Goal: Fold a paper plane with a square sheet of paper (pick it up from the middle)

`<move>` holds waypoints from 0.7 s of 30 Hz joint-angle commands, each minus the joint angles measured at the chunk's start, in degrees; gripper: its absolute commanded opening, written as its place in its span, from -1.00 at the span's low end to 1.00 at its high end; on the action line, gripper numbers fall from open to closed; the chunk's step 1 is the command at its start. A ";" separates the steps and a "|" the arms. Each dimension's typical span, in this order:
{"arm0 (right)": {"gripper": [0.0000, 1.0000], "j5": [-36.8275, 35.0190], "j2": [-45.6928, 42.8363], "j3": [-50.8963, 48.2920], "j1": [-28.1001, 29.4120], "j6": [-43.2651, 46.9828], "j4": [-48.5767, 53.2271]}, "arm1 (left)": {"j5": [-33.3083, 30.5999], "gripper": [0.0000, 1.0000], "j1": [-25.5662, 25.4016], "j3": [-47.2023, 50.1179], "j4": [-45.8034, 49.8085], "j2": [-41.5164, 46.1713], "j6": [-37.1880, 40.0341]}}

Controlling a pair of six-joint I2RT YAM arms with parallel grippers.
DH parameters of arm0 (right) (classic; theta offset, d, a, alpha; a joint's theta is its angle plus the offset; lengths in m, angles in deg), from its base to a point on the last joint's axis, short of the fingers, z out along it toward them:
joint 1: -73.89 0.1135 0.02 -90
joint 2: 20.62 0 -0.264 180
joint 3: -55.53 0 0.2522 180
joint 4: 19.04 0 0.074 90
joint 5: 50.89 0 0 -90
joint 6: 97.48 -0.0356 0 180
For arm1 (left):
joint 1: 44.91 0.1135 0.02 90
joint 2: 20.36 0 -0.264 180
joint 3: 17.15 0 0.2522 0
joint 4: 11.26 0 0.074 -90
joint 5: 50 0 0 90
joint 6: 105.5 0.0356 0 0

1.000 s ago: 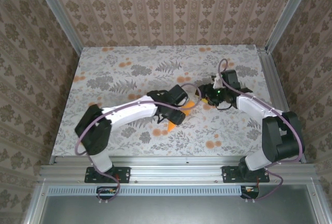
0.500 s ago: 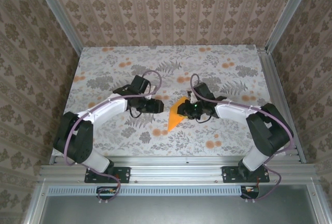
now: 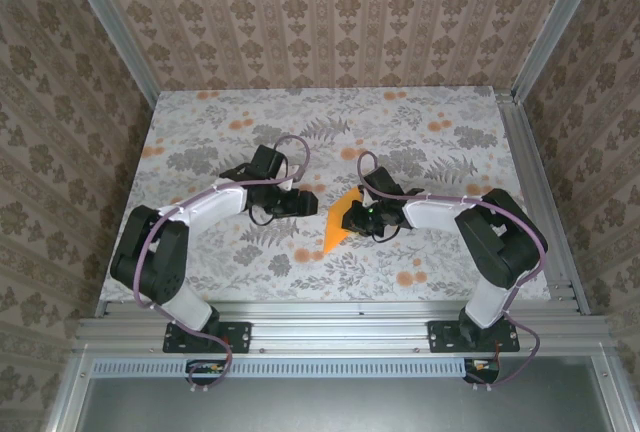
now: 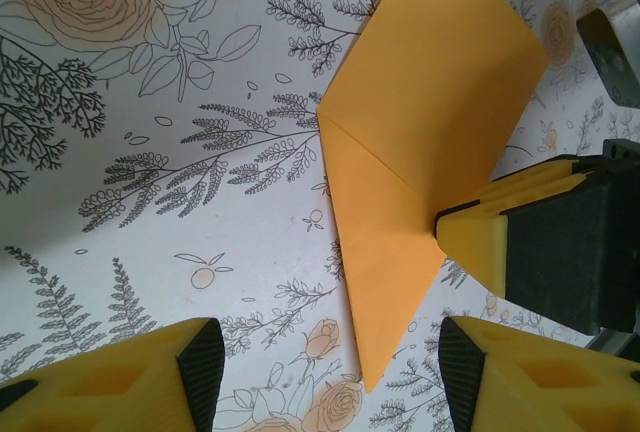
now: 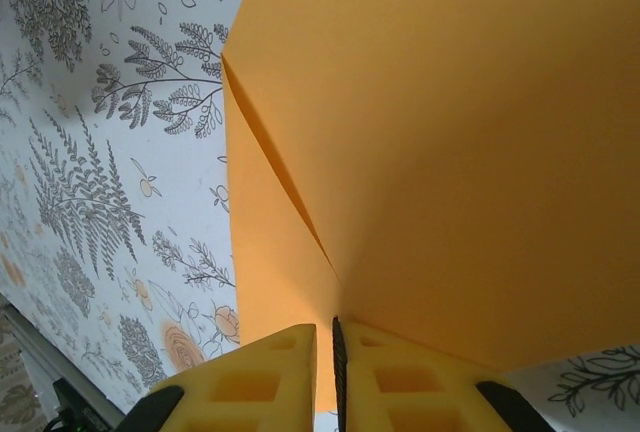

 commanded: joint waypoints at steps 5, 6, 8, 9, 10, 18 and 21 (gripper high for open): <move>-0.82 -1.56 0.03 -3.34 0.18 1.42 -1.00 | 2.94 0.23 0.20 0.48 -3.37 -2.07 -2.13; -0.84 -1.62 -0.23 -4.09 0.18 1.24 -1.87 | 3.10 0.23 0.20 0.61 -3.88 -2.24 -2.42; -0.88 -1.39 -0.36 -5.48 -0.05 0.70 -3.77 | 3.58 0.22 0.03 0.94 -4.95 -2.71 -2.96; -0.90 -1.36 -0.42 -5.97 -0.08 0.61 -4.10 | 3.71 0.22 -0.10 1.08 -5.39 -2.91 -3.21; -0.90 -1.32 -0.36 -6.47 -0.16 0.51 -4.62 | 4.03 0.22 -0.14 1.10 -5.76 -3.17 -3.56; -1.00 0.68 -0.84 -12.62 -1.90 -1.56 -13.86 | 5.28 0.22 -2.51 0.86 -9.86 -5.72 -5.81; -1.00 1.17 -0.91 -14.02 -2.35 -1.77 -15.55 | 5.46 0.19 -2.87 1.11 -11.90 -7.37 -7.50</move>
